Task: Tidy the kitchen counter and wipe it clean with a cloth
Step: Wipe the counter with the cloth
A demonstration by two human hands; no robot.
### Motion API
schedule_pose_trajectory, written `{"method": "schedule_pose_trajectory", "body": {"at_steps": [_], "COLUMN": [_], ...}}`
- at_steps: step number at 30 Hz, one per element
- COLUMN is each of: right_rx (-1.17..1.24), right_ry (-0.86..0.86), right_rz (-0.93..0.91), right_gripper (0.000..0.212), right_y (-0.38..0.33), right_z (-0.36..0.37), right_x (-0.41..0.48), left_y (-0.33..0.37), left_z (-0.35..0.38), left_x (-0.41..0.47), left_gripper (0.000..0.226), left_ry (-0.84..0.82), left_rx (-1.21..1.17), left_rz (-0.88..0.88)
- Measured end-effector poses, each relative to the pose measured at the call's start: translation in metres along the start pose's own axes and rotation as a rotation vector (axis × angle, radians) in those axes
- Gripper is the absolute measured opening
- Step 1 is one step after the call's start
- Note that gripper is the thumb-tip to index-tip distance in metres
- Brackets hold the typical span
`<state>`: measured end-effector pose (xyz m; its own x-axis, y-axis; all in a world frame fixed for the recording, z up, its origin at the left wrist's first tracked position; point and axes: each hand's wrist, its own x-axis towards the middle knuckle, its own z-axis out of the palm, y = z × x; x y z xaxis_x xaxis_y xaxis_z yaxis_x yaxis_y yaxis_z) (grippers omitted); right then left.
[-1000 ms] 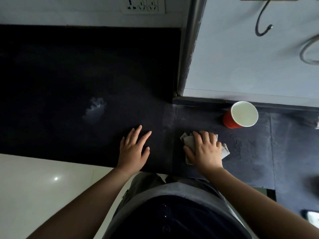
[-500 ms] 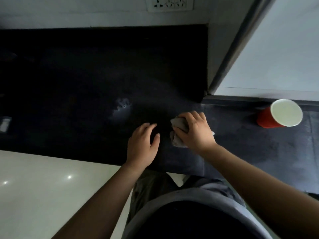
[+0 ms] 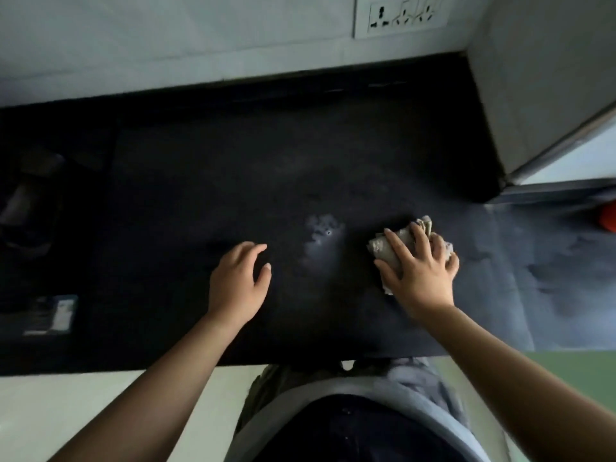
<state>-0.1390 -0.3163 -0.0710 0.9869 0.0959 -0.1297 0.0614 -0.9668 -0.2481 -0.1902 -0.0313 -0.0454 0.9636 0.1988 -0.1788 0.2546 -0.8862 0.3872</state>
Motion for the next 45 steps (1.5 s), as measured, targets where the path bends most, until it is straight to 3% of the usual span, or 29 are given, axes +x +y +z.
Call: {"method": "schedule_pose_trajectory", "body": {"at_steps": [6,11,17,25,31,34,37,39,45], "right_rx": [-0.016,0.075,0.139,0.071,0.124,0.102,0.054,0.022,0.110], "right_ry": [0.074,0.101,0.125,0.064,0.071,0.029,0.004,0.019,0.022], "right_rz": [0.079,0.080,0.248,0.036,0.250,0.143,-0.113,-0.173,0.177], "right_gripper": [0.052,0.047,0.046,0.041,0.040,0.041,0.041,0.044,0.040], "right_y": [-0.037,-0.039,-0.068,-0.085,-0.105,-0.120,-0.119,-0.103,-0.117], "right_z": [0.013,0.008,0.007,0.022,0.018,0.020,0.027,0.026,0.023], "right_x": [-0.004,0.020,0.078,0.035,0.096,0.104,0.065,0.042,0.082], "left_y": [-0.034,-0.046,-0.058,-0.057,-0.058,-0.057,-0.057,-0.057,-0.055], "left_z": [0.002,0.006,0.010,0.014,0.014,0.014,0.013,0.012,0.003], "left_x": [0.029,0.039,0.042,0.038,0.039,0.039,0.038,0.039,0.041], "left_gripper": [0.042,0.050,0.055,0.052,0.053,0.053,0.053,0.054,0.054], "left_ry": [-0.060,-0.110,-0.135,-0.114,-0.121,-0.119,-0.119,-0.126,-0.132], "left_rx": [0.132,0.187,0.245,0.213,0.251,0.260,0.237,0.235,0.213], "left_rz": [0.174,0.192,0.240,0.231,0.226,0.229,0.222,0.222,0.221]}}
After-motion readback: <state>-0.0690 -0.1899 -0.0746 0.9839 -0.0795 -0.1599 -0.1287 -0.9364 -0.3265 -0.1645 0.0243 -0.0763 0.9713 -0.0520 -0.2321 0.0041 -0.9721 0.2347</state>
